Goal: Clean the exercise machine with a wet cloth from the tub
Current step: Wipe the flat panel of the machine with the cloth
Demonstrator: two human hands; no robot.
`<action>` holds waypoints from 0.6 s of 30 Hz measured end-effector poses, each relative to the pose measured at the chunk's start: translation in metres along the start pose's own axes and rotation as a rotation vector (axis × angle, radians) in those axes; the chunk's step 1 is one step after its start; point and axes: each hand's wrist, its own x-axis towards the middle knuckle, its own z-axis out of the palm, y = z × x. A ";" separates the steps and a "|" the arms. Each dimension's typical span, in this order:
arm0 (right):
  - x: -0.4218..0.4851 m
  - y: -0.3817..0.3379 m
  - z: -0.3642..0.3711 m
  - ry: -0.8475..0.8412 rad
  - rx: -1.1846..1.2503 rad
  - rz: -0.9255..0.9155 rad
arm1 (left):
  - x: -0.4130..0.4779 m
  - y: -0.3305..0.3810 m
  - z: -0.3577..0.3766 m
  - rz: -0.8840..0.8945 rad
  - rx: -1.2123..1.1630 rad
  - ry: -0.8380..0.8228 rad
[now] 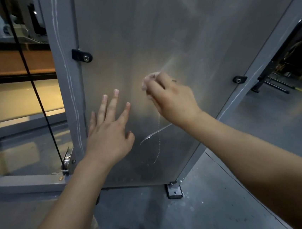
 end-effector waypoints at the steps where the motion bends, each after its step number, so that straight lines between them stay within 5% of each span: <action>1: -0.001 0.006 -0.004 -0.024 -0.053 -0.047 | 0.000 0.000 -0.001 0.001 -0.006 0.003; 7: 0.024 0.035 -0.034 0.374 -0.049 0.433 | -0.001 0.001 -0.001 0.003 -0.031 0.020; 13: 0.007 0.025 -0.013 0.137 -0.293 -0.102 | -0.001 0.004 -0.002 -0.008 -0.036 0.030; 18: 0.030 0.064 -0.045 0.547 -0.086 0.350 | -0.002 0.005 0.000 -0.003 -0.047 0.047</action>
